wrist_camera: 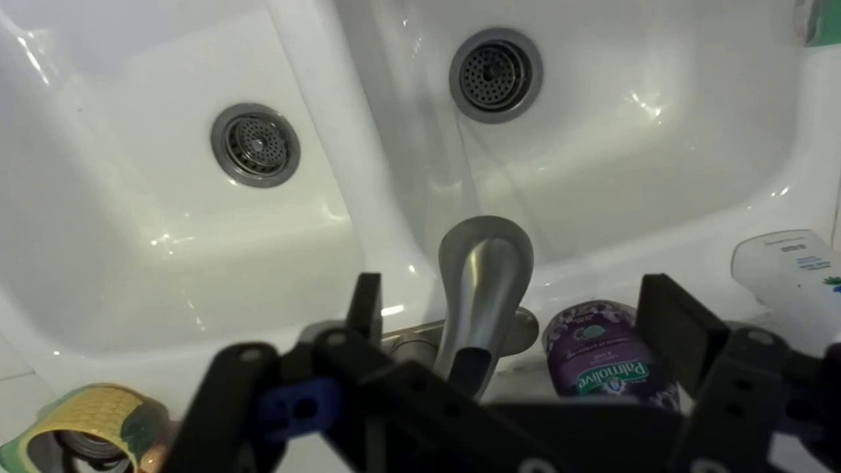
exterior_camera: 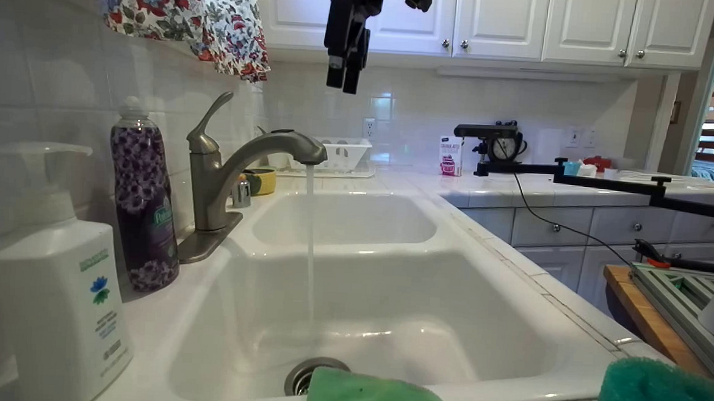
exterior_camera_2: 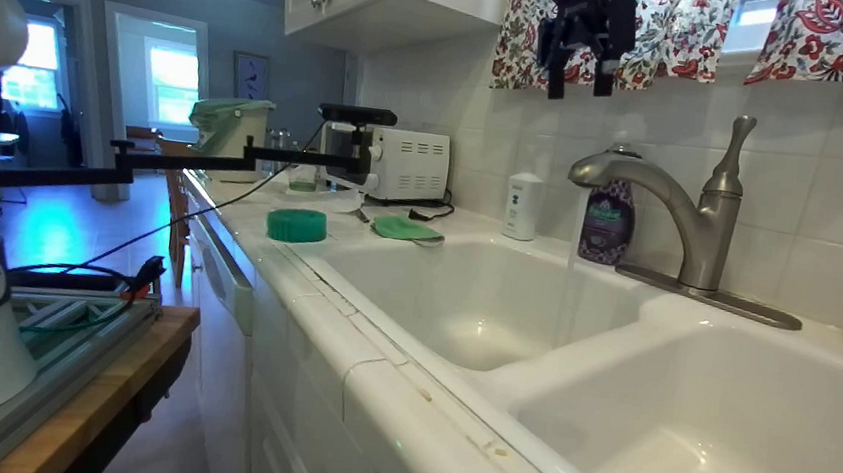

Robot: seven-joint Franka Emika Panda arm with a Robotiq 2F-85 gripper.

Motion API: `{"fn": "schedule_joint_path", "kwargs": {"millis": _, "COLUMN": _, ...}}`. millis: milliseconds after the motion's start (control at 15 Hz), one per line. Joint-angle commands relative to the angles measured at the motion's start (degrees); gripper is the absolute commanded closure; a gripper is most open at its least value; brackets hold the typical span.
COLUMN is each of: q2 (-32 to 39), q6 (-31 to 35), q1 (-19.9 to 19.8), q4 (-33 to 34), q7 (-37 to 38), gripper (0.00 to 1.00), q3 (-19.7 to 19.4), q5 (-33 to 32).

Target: Turn the tap faucet to the right

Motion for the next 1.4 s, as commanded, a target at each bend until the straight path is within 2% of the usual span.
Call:
{"fn": "schedule_joint_path", "kwargs": {"millis": 0, "q2": 0.86, "q6": 0.46, "q1": 0.69, "q4": 0.71, "q7": 0.23, "gripper": 0.0, "q3": -0.37, "q5": 0.05}}
{"fn": "schedule_joint_path", "kwargs": {"millis": 333, "q2": 1.48, "q6": 0.59, "q1": 1.1, "q4": 1.71, "q7": 0.83, "gripper": 0.0, "q3": -0.34, "q5": 0.04}}
{"fn": "schedule_joint_path", "kwargs": {"millis": 1333, "q2": 9.92, "q6": 10.18, "q1": 0.44, "q4": 5.01, "q7": -0.13, "gripper": 0.0, "q3": -0.82, "q5": 2.22}}
